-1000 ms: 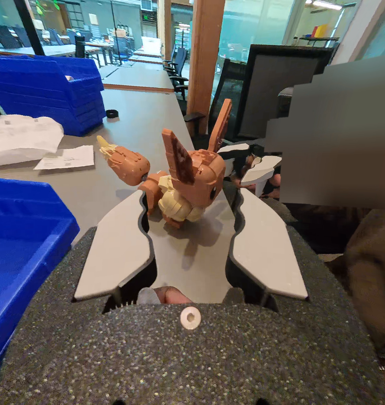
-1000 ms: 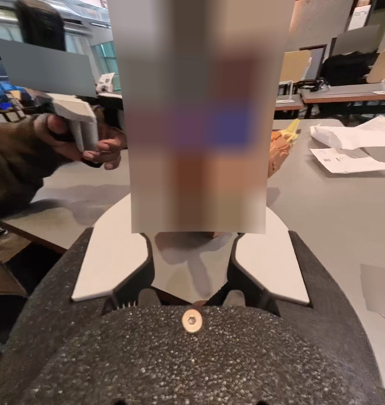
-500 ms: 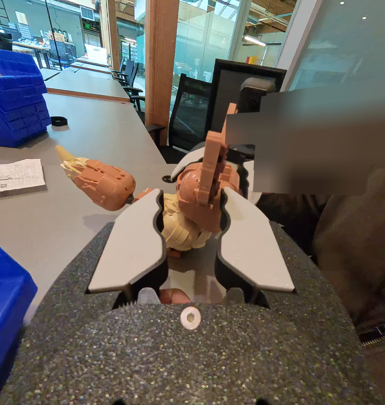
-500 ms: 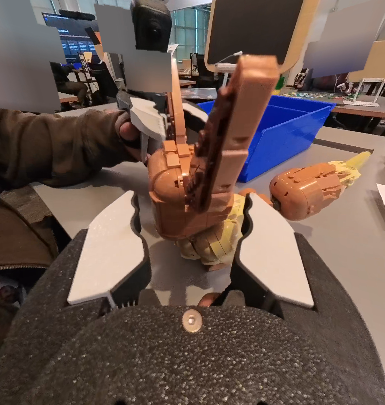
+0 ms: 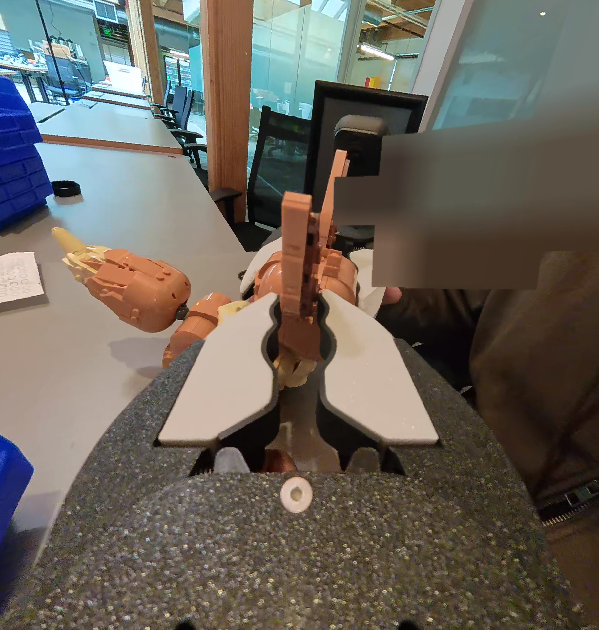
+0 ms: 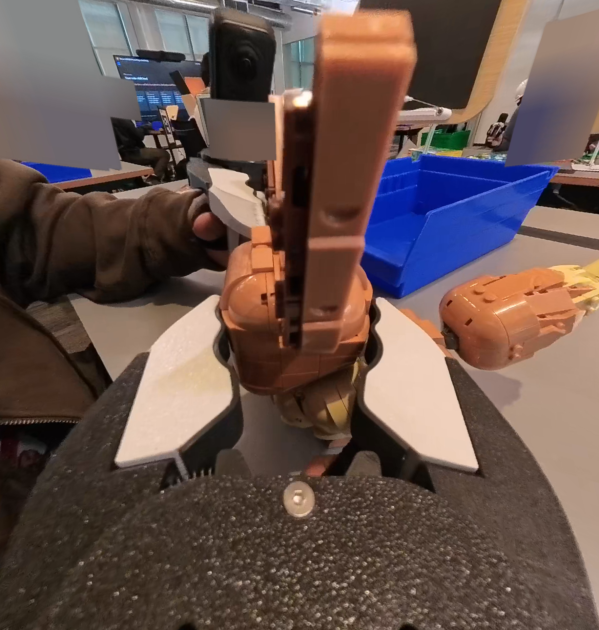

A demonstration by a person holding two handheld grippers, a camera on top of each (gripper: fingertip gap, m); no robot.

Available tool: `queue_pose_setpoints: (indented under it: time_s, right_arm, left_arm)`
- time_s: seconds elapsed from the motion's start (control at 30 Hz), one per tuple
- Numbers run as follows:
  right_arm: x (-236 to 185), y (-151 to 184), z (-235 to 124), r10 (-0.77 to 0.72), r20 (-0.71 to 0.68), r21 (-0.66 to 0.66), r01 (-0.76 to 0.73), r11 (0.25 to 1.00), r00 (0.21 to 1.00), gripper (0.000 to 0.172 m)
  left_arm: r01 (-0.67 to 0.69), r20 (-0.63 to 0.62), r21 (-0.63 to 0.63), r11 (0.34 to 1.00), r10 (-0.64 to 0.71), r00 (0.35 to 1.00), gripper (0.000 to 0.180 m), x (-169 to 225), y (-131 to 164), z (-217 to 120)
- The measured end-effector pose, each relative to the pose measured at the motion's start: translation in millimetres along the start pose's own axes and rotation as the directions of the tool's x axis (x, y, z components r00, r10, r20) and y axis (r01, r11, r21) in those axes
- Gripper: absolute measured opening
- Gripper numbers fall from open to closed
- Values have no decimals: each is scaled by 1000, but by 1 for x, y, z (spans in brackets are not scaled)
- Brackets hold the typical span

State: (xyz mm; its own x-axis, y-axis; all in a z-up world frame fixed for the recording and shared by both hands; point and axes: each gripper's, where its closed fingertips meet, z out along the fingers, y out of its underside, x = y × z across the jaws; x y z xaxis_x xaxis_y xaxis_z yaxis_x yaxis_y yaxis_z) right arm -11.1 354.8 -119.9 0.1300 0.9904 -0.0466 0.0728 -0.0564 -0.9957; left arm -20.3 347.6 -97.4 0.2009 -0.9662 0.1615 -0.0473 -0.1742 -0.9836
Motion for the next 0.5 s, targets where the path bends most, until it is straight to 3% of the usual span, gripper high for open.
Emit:
queue_pose_setpoints:
  time_s: [0.3, 0.5]
  right_arm:
    - [2, 0, -1, 31, 2, 7, -31, 1000, 1000, 77]
    - [4, 0, -1, 19, -26, 4, -19, 1000, 999, 77]
  left_arm:
    - [84, 3, 65, 994, -84, 996, 18, -2, -4, 1]
    - [-14, 70, 66, 998, 10, 997, 18, -5, -4, 1]
